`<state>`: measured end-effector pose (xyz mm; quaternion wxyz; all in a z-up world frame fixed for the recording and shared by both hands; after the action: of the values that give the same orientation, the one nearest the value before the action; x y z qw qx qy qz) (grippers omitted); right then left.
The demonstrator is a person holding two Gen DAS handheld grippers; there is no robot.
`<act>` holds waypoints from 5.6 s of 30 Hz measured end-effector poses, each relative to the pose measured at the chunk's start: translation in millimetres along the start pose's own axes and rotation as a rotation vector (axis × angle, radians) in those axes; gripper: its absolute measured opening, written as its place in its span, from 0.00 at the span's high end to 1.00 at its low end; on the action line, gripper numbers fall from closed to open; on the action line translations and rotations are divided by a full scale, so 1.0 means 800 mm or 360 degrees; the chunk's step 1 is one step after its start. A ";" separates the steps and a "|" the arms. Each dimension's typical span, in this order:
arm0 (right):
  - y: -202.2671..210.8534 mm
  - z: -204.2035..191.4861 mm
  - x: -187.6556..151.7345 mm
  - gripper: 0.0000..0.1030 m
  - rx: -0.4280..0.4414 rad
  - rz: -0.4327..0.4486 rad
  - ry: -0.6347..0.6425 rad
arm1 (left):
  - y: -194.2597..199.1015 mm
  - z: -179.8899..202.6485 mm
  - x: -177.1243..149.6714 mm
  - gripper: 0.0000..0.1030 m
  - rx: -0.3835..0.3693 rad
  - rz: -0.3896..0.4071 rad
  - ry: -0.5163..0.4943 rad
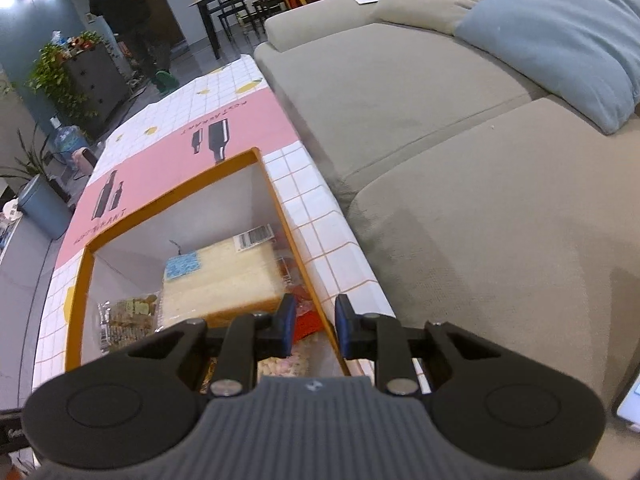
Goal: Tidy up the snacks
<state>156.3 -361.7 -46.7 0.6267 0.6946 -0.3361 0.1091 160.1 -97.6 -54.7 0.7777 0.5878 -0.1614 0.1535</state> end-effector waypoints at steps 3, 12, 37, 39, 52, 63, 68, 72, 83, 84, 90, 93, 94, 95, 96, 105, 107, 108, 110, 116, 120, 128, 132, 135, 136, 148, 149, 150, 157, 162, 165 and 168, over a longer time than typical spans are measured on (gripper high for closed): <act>0.018 -0.002 0.002 0.69 -0.0029 0.0085 -0.0043 | 0.018 0.009 -0.001 0.40 0.0029 0.0067 -0.0118; 0.105 -0.033 -0.020 0.43 0.0042 0.0404 -0.0043 | 0.115 0.025 0.007 0.23 0.0103 0.0471 -0.0323; 0.165 -0.133 -0.196 0.42 -0.0266 0.0140 0.0389 | 0.139 -0.022 -0.083 0.16 -0.0004 0.0382 -0.0227; 0.164 -0.135 -0.202 0.42 -0.0252 0.0155 0.0386 | 0.132 -0.022 -0.090 0.16 0.0004 0.0363 -0.0235; 0.155 -0.146 -0.206 0.41 -0.0323 0.0221 0.0444 | 0.114 -0.027 -0.101 0.17 -0.0037 0.0290 -0.0194; 0.146 -0.165 -0.203 0.41 -0.0325 0.0213 0.0647 | 0.112 -0.039 -0.097 0.17 0.0014 0.0277 -0.0198; 0.148 -0.163 -0.198 0.42 -0.0275 0.0173 0.0621 | 0.115 -0.041 -0.094 0.17 0.0006 0.0281 -0.0204; 0.154 -0.163 -0.197 0.42 -0.0259 0.0148 0.0609 | 0.117 -0.040 -0.092 0.17 0.0008 0.0270 -0.0222; 0.181 -0.183 -0.193 0.43 -0.0117 0.0189 0.0632 | 0.131 -0.049 -0.080 0.17 0.0087 0.0340 -0.0231; 0.178 -0.186 -0.191 0.43 -0.0107 0.0186 0.0634 | 0.131 -0.051 -0.079 0.17 0.0094 0.0346 -0.0230; 0.160 -0.200 -0.186 0.43 -0.0073 0.0175 0.0641 | 0.130 -0.070 -0.070 0.17 0.0092 0.0360 -0.0189; 0.151 -0.205 -0.185 0.43 -0.0091 0.0174 0.0653 | 0.128 -0.075 -0.069 0.17 0.0092 0.0358 -0.0187; 0.148 -0.207 -0.185 0.43 -0.0096 0.0170 0.0654 | 0.127 -0.076 -0.069 0.17 0.0089 0.0354 -0.0187; 0.146 -0.207 -0.186 0.43 -0.0097 0.0167 0.0654 | 0.127 -0.077 -0.069 0.17 0.0084 0.0351 -0.0188; 0.144 -0.207 -0.186 0.43 -0.0098 0.0163 0.0652 | 0.127 -0.078 -0.069 0.17 0.0078 0.0348 -0.0193; 0.125 -0.203 -0.190 0.43 -0.0123 0.0121 0.0623 | 0.117 -0.079 -0.071 0.17 0.0055 0.0294 -0.0204; 0.121 -0.203 -0.191 0.43 -0.0122 0.0109 0.0616 | 0.115 -0.080 -0.071 0.17 0.0050 0.0289 -0.0206; 0.119 -0.202 -0.191 0.43 -0.0122 0.0106 0.0613 | 0.114 -0.080 -0.071 0.17 0.0050 0.0287 -0.0206; 0.116 -0.202 -0.192 0.43 -0.0127 0.0100 0.0609 | 0.112 -0.079 -0.072 0.17 0.0059 0.0281 -0.0210; 0.109 -0.201 -0.194 0.43 -0.0130 0.0072 0.0612 | 0.106 -0.077 -0.073 0.17 0.0086 0.0272 -0.0228; 0.106 -0.200 -0.196 0.43 -0.0136 0.0059 0.0613 | 0.104 -0.077 -0.074 0.17 0.0084 0.0261 -0.0228; 0.101 -0.197 -0.199 0.43 -0.0134 0.0033 0.0611 | 0.100 -0.076 -0.076 0.16 0.0111 0.0238 -0.0248; 0.102 -0.198 -0.201 0.43 -0.0144 0.0040 0.0626 | 0.100 -0.076 -0.077 0.16 0.0113 0.0245 -0.0257; 0.101 -0.198 -0.202 0.43 -0.0139 0.0042 0.0622 | 0.100 -0.077 -0.078 0.16 0.0113 0.0241 -0.0253; 0.101 -0.198 -0.202 0.43 -0.0137 0.0041 0.0623 | 0.100 -0.077 -0.078 0.16 0.0114 0.0237 -0.0251; 0.101 -0.197 -0.206 0.45 -0.0132 0.0032 0.0632 | 0.100 -0.079 -0.081 0.16 0.0110 0.0203 -0.0242; 0.101 -0.197 -0.206 0.45 -0.0131 0.0030 0.0631 | 0.100 -0.079 -0.081 0.16 0.0109 0.0202 -0.0243; 0.101 -0.197 -0.206 0.45 -0.0130 0.0029 0.0630 | 0.100 -0.079 -0.081 0.16 0.0109 0.0201 -0.0242; 0.102 -0.197 -0.207 0.45 -0.0131 0.0032 0.0630 | 0.100 -0.077 -0.081 0.16 0.0107 0.0204 -0.0248; 0.104 -0.196 -0.207 0.46 -0.0133 0.0038 0.0631 | 0.100 -0.077 -0.081 0.16 0.0107 0.0203 -0.0248; 0.105 -0.196 -0.208 0.46 -0.0136 0.0042 0.0634 | 0.100 -0.077 -0.082 0.16 0.0108 0.0206 -0.0250; 0.105 -0.196 -0.208 0.46 -0.0135 0.0047 0.0634 | 0.100 -0.076 -0.082 0.16 0.0111 0.0209 -0.0257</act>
<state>23.0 -158.1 -44.8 0.7079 0.6272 -0.2198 0.2391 71.0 -21.5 -29.0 0.7295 0.6132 -0.2563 0.1617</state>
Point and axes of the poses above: each gripper's, at about its wrist camera, not at the fingertips, and y roughly against the way its jaws point, z to its right, x to its top, the point moved 4 cm from there along -y, roughly the way its jaws point, and after that the axes turned 6 degrees about -x, right-handed, at the moved point
